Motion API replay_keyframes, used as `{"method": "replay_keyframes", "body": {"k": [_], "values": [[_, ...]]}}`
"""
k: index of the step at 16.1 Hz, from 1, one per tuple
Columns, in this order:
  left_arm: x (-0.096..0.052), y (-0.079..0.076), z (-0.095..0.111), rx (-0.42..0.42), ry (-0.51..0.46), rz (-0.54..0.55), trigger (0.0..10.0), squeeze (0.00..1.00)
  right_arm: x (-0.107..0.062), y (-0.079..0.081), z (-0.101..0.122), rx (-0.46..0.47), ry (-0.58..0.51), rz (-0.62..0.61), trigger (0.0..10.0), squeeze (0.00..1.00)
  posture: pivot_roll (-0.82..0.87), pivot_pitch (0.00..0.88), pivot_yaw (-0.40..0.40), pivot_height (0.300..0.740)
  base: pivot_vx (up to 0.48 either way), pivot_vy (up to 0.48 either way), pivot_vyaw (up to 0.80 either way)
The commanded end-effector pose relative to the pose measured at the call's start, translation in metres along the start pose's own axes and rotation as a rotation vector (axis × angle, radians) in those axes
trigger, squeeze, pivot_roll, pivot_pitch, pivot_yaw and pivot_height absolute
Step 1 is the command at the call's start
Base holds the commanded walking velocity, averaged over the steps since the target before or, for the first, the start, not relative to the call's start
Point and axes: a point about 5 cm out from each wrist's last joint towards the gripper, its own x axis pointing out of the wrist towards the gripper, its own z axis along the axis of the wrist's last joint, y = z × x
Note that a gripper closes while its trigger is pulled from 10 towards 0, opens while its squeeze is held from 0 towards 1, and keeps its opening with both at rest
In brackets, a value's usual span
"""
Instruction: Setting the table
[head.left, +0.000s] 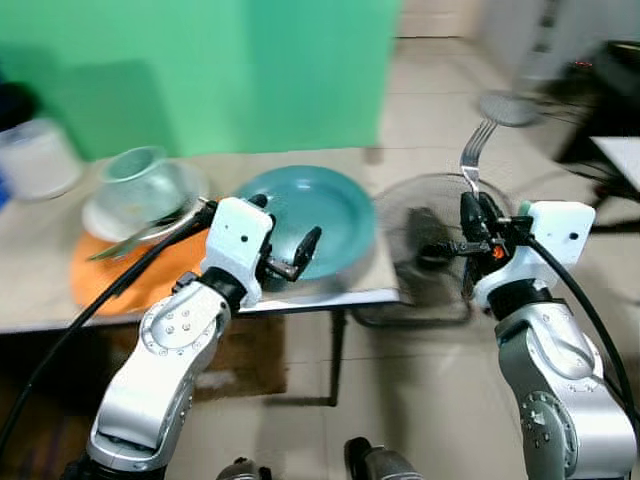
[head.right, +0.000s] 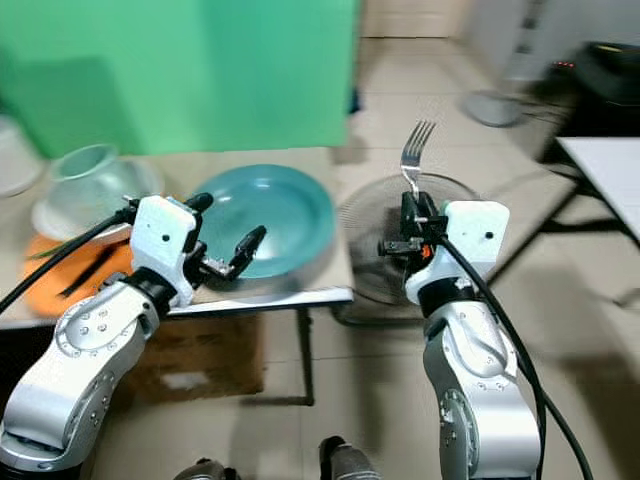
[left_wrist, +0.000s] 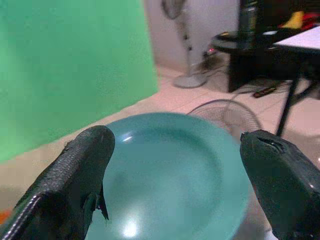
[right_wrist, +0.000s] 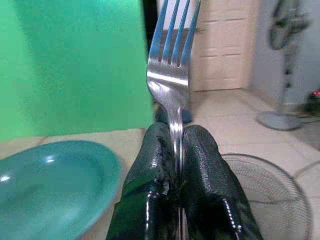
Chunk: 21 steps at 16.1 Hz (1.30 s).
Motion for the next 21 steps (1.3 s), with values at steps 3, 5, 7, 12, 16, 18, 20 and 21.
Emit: {"method": "replay_keyframes", "body": {"k": [3, 5, 7, 12, 16, 18, 20, 21], "values": [[0.003, -0.0002, -0.0009, 0.008, 0.002, -0.001, 10.0, 0.03, -0.0005, 0.0008, 0.0056, 0.016, -0.028, -0.002, 10.0, 0.0, 0.04, 0.061, 0.013, 0.74, 0.0, 0.0, -0.8], [0.003, -0.0003, -0.0011, 0.008, 0.003, -0.003, 10.0, 0.03, -0.0005, 0.0008, 0.0057, 0.017, -0.028, -0.001, 10.0, 0.0, 0.04, 0.061, 0.013, 0.74, 0.0, 0.0, -0.8], [0.0036, -0.0007, -0.001, 0.01, 0.001, -0.007, 10.0, 0.03, 0.0, 0.001, 0.0056, 0.018, -0.028, 0.001, 10.0, 0.0, 0.04, 0.056, 0.014, 0.74, 0.0, 0.0, -0.8], [0.0039, -0.0011, -0.0011, 0.003, -0.002, 0.006, 10.0, 0.02, -0.0003, 0.0, 0.0046, 0.019, -0.018, 0.004, 10.0, 0.0, 0.04, 0.053, 0.004, 0.74, 0.0, 0.0, -0.8], [0.0038, -0.0003, -0.0017, 0.002, 0.003, 0.015, 10.0, 0.02, -0.0001, -0.0001, 0.0023, 0.025, -0.005, 0.005, 10.0, 0.0, 0.04, 0.052, 0.001, 0.74, 0.0, 0.0, -0.8], [0.0037, 0.0, -0.0024, 0.006, 0.006, 0.017, 10.0, 0.02, -0.0005, -0.0008, 0.0016, 0.025, 0.001, 0.0, 10.0, 0.0, 0.04, 0.05, 0.002, 0.74, 0.0, 0.0, -0.8], [0.0041, -0.0003, -0.0012, 0.011, -0.001, 0.017, 10.0, 0.03, -0.0006, -0.0011, 0.0012, 0.025, 0.004, -0.001, 10.0, 0.0, 0.04, 0.051, 0.002, 0.74, 0.0, 0.0, -0.8], [0.0043, -0.0004, -0.0006, 0.008, -0.005, 0.016, 10.0, 0.03, -0.0007, -0.0011, 0.0011, 0.025, 0.005, -0.002, 10.0, 0.0, 0.04, 0.052, 0.003, 0.74, 0.0, 0.0, -0.8]]}}
